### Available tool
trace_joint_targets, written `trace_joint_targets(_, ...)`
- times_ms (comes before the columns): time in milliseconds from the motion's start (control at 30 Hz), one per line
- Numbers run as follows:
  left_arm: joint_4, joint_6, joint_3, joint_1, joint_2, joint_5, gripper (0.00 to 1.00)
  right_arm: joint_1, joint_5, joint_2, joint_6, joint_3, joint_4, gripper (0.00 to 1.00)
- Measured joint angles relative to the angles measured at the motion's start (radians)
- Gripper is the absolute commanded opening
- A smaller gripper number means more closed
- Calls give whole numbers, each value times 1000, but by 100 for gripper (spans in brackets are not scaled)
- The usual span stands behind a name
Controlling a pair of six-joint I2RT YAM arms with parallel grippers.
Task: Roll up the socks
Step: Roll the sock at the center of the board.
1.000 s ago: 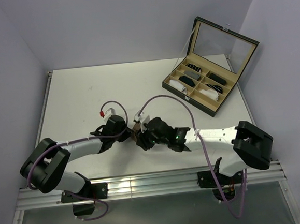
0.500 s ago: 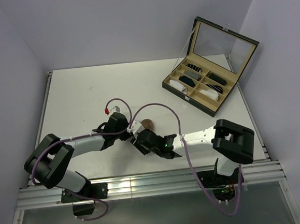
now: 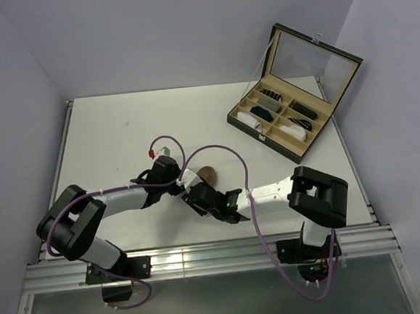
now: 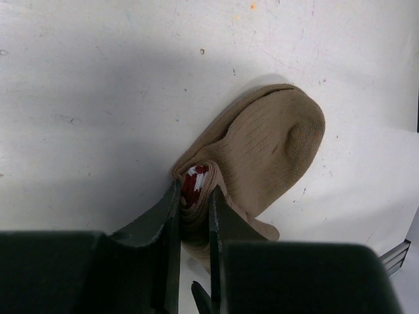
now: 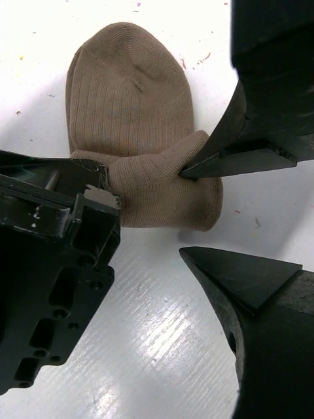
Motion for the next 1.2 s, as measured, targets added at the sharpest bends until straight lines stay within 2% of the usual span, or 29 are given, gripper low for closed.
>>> trace_joint_targets(567, -25, 4, 20, 0, 9, 5, 0, 0, -9, -96, 2, 5, -35, 55)
trace_joint_targets(1033, -39, 18, 32, 2, 15, 11, 0, -2, 58, 71, 10, 48, -2, 55)
trace_joint_targets(1133, -39, 22, 32, 3, 16, 15, 0, -11, 61, 76, 11, 48, 2, 45)
trace_joint_targets(1200, -37, 26, 32, 3, 16, 15, 0, -28, 53, 77, 13, 48, 3, 30)
